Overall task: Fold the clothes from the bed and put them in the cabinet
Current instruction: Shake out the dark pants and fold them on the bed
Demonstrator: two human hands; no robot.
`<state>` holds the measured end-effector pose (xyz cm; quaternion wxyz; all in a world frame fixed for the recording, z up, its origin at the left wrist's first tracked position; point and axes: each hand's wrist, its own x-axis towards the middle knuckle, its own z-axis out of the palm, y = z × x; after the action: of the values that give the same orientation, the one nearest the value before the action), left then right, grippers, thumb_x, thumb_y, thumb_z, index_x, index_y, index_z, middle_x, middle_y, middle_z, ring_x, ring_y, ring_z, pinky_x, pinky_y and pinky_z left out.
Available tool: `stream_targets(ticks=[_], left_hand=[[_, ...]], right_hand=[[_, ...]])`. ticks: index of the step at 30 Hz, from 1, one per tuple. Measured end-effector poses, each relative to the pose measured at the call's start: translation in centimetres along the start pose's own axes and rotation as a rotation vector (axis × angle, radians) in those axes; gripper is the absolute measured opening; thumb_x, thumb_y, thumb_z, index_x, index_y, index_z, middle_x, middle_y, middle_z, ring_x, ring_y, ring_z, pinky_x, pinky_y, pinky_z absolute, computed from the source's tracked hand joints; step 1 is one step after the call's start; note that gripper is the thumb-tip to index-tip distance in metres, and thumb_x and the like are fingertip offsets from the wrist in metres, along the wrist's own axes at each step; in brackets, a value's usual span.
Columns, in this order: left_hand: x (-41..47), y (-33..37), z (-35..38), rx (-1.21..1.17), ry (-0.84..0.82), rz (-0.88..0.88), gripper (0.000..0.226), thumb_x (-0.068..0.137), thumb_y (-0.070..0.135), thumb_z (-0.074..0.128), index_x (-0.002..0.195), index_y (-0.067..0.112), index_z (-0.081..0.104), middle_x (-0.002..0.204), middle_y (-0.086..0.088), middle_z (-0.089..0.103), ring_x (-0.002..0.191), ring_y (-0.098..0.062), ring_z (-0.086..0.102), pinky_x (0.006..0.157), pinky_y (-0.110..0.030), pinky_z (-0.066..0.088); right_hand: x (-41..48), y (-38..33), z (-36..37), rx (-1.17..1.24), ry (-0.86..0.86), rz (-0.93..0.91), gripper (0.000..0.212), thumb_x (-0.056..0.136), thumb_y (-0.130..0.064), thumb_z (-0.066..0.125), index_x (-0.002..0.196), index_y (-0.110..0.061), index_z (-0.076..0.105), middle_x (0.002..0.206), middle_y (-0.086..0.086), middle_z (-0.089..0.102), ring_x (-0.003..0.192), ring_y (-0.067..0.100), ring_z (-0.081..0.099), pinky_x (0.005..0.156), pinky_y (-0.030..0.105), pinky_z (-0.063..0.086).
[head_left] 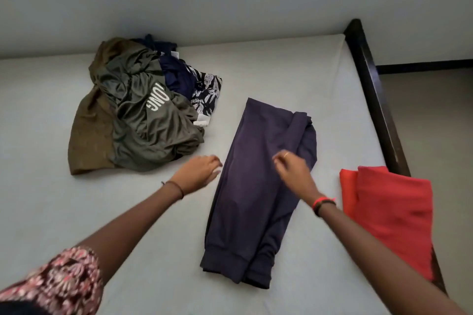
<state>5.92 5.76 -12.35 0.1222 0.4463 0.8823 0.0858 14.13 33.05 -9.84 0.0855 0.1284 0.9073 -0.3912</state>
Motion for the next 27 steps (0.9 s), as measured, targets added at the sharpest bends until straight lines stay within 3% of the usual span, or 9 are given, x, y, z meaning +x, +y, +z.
stream_targets(ticks=[3,5,8,13,16,19,24,27], left_hand=[[5.9,-3.1,-2.5,0.006,0.009,-0.051,0.039,0.091,0.027,0.034,0.099,0.005,0.065,0.099,-0.012,0.065,0.075,-0.033,0.065,0.065,-0.037,0.054],[9.7,-4.2,-3.7,0.004,-0.008,-0.075,0.031,0.094,0.016,0.039,0.110,0.003,0.061,0.111,-0.015,0.062,0.085,-0.037,0.063,0.075,-0.044,0.052],[14.8,-4.6,-4.7,0.011,-0.030,-0.057,0.034,0.092,0.001,0.040,0.122,0.005,0.056,0.123,-0.012,0.056,0.100,-0.034,0.059,0.086,-0.044,0.045],[21.6,-3.8,-4.2,-0.068,-0.108,-0.064,0.043,0.090,0.002,0.042,0.132,0.008,0.048,0.137,-0.009,0.050,0.120,-0.030,0.050,0.100,-0.037,0.037],[23.8,-3.1,-3.2,-0.052,-0.266,-0.041,0.051,0.095,0.016,0.045,0.144,0.013,0.032,0.150,-0.006,0.035,0.138,-0.021,0.031,0.110,-0.034,0.023],[24.9,-2.7,-2.1,0.023,-0.399,-0.071,0.058,0.096,0.029,0.048,0.147,0.015,0.024,0.145,-0.009,0.039,0.134,-0.025,0.036,0.108,-0.037,0.025],[25.4,-3.3,-2.2,0.155,-0.429,-0.108,0.038,0.095,0.024,0.050,0.132,0.018,0.049,0.131,-0.009,0.047,0.124,-0.027,0.043,0.097,-0.039,0.034],[25.4,-3.4,-2.4,0.183,-0.442,-0.108,0.032,0.095,0.023,0.048,0.126,0.018,0.055,0.128,-0.011,0.048,0.121,-0.028,0.044,0.096,-0.039,0.035]], right_hand=[[7.1,1.3,-3.9,-0.062,0.099,0.031,0.017,0.088,-0.007,0.054,0.103,-0.006,0.063,0.102,0.009,0.068,0.096,0.024,0.062,0.085,0.026,0.042],[11.2,2.8,-5.2,-0.141,0.083,0.041,0.023,0.086,-0.009,0.054,0.108,-0.004,0.062,0.106,0.014,0.066,0.102,0.030,0.060,0.090,0.031,0.044],[15.6,3.8,-6.2,-0.240,-0.032,0.088,0.034,0.090,-0.022,0.054,0.121,-0.008,0.057,0.119,0.015,0.059,0.113,0.034,0.054,0.099,0.043,0.043],[20.1,3.0,-5.4,-0.356,-0.234,0.025,0.051,0.090,-0.044,0.056,0.131,-0.015,0.049,0.132,0.007,0.055,0.126,0.027,0.045,0.101,0.041,0.037],[21.2,2.6,-4.2,-0.353,-0.420,0.039,0.057,0.089,-0.052,0.054,0.134,-0.020,0.044,0.128,0.004,0.058,0.121,0.025,0.052,0.101,0.041,0.040],[21.6,3.2,-4.0,-0.393,-0.536,0.038,0.059,0.086,-0.057,0.055,0.131,-0.020,0.047,0.129,0.005,0.057,0.117,0.025,0.052,0.099,0.041,0.042],[21.0,6.4,-6.9,-0.413,-0.665,0.071,0.059,0.076,-0.053,0.071,0.125,-0.028,0.050,0.114,-0.002,0.059,0.106,0.020,0.054,0.094,0.035,0.044],[20.2,8.7,-9.3,-0.391,-0.702,0.086,0.039,0.075,-0.025,0.077,0.110,-0.020,0.059,0.087,-0.004,0.062,0.072,0.013,0.058,0.071,0.025,0.048]])
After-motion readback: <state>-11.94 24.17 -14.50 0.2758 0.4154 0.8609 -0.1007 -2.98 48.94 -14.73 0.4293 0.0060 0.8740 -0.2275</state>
